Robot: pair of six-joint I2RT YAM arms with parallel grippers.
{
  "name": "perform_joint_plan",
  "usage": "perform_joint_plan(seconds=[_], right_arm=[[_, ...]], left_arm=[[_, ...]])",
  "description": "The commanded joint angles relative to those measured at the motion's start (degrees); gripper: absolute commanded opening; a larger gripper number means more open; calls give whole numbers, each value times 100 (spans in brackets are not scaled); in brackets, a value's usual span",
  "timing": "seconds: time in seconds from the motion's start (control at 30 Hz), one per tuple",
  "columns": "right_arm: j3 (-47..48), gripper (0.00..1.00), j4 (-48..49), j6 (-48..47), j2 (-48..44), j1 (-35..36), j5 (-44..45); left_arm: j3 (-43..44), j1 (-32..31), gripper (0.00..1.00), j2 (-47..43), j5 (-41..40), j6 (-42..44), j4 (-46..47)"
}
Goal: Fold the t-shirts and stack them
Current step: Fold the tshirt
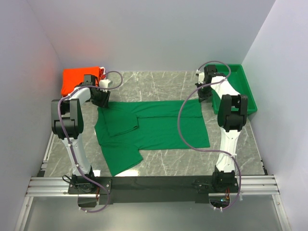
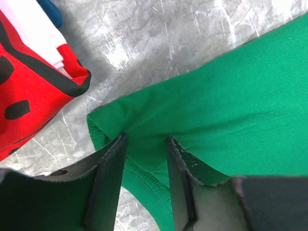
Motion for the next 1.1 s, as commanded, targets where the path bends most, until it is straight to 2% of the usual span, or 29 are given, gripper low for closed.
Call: perform_joint_plan(seconds=[0.0,0.17,0.3,0.5,0.53,0.6,0.63,0.67,0.7,0.77,0.93,1.07], right_arm=[[275,0,283,12,-151,-47,188],[11,0,722,22,-353,-47,214],[537,0,214,-119,173,-47,459],[520,1,178,-286,350,6,812],[573,5,99,-330,376,23,777],[748,20,-199,-400,394,111,785],[802,28,-296,-462,351,146,812],[820,41,-358,-497,307,181,760],[802,45,-420,-523,124,190,716],[645,67,-421,-664,-123,190,567],[39,66,-438,-910,-976,278,101],[-489,53,-456,-937,-1100,550,21]], left_arm=[[138,60,44,162,-241,-23,-27],[173,60,39,171,-276,-66,-9],[226,68,39,215,-363,-102,34],[226,86,36,250,-522,-277,219],[234,86,35,259,-531,-338,237],[234,77,34,259,-513,-392,324],[304,77,34,268,-435,-435,325],[357,77,34,268,-390,-462,281],[418,77,35,259,-303,-497,246],[463,77,38,50,-75,-550,237],[-63,77,46,-724,558,-506,342],[-292,69,46,-989,744,-550,184]])
